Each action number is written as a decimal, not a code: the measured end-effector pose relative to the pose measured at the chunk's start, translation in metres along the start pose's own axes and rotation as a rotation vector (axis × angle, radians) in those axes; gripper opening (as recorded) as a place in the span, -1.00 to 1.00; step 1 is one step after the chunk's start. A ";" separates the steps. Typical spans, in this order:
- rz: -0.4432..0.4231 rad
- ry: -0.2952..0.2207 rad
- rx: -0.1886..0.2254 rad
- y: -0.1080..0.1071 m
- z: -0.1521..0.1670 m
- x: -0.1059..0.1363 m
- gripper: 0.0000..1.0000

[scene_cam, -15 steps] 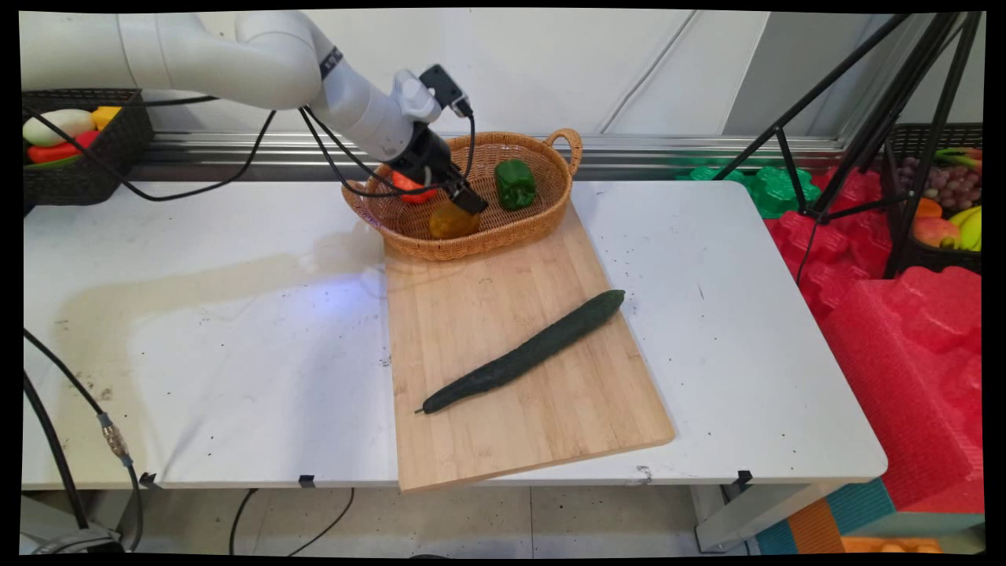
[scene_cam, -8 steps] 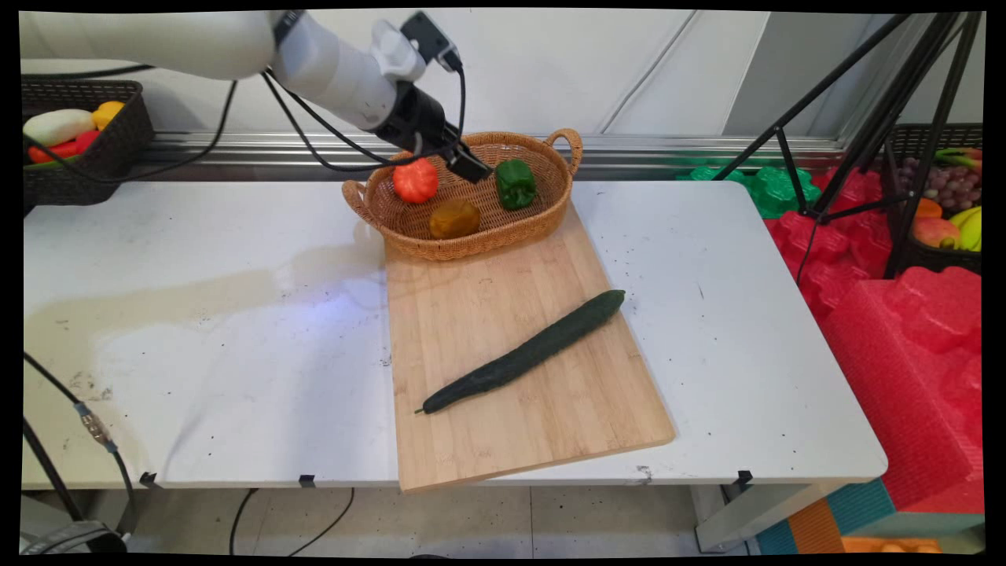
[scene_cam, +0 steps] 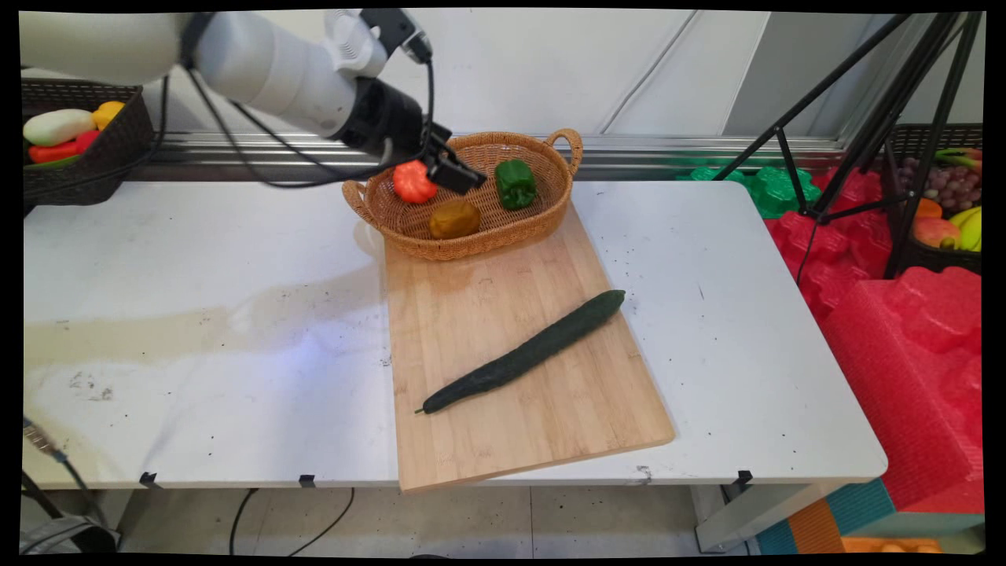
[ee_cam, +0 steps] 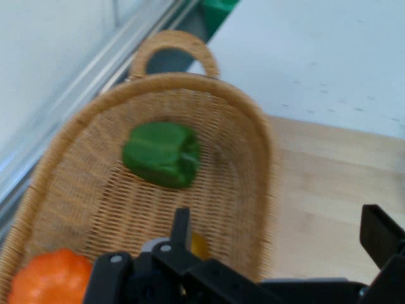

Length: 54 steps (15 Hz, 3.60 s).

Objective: Pick up the cucumber from the cutting board, then place the picked object in the vegetable basket

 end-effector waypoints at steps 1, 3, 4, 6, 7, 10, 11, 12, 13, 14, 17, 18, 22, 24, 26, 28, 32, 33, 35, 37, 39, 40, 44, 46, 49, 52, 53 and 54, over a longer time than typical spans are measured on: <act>0.002 -0.002 -0.010 0.007 -0.006 -0.002 1.00; 0.012 -0.013 -0.043 0.028 -0.024 -0.009 1.00; 0.020 -0.022 -0.062 0.040 -0.032 -0.013 1.00; 0.028 -0.040 -0.092 0.059 -0.043 -0.018 1.00; 0.031 -0.048 -0.104 0.068 -0.046 -0.019 1.00; 0.039 -0.075 -0.124 0.089 -0.044 -0.016 1.00; 0.046 -0.086 -0.129 0.094 -0.040 -0.015 1.00; 0.055 -0.101 -0.134 0.099 -0.034 -0.013 1.00; 0.064 -0.117 -0.137 0.103 -0.026 -0.011 1.00; 0.072 -0.131 -0.140 0.107 -0.018 -0.008 1.00; 0.087 -0.174 -0.150 0.116 0.009 -0.002 1.00; 0.091 -0.184 -0.153 0.117 0.015 -0.001 1.00; 0.109 -0.234 -0.176 0.126 0.050 0.001 1.00; 0.119 -0.265 -0.193 0.132 0.071 -0.001 1.00; 0.124 -0.289 -0.209 0.138 0.090 -0.002 1.00; 0.124 -0.305 -0.217 0.141 0.103 -0.004 1.00; 0.119 -0.335 -0.237 0.149 0.128 -0.008 1.00; 0.118 -0.340 -0.241 0.151 0.132 -0.009 1.00; 0.116 -0.351 -0.250 0.154 0.140 -0.011 1.00; 0.114 -0.359 -0.255 0.157 0.145 -0.013 1.00; 0.112 -0.366 -0.258 0.158 0.150 -0.014 1.00; 0.111 -0.368 -0.258 0.159 0.151 -0.015 1.00; 0.106 -0.374 -0.258 0.162 0.154 -0.018 -1.00; 0.103 -0.367 -0.255 0.163 0.151 -0.017 -1.00; 0.096 -0.348 -0.240 0.161 0.140 -0.012 -1.00; 0.090 -0.319 -0.220 0.157 0.122 -0.004 -1.00; 0.087 -0.305 -0.213 0.155 0.115 -0.001 -1.00; 0.085 -0.290 -0.205 0.153 0.106 0.004 -1.00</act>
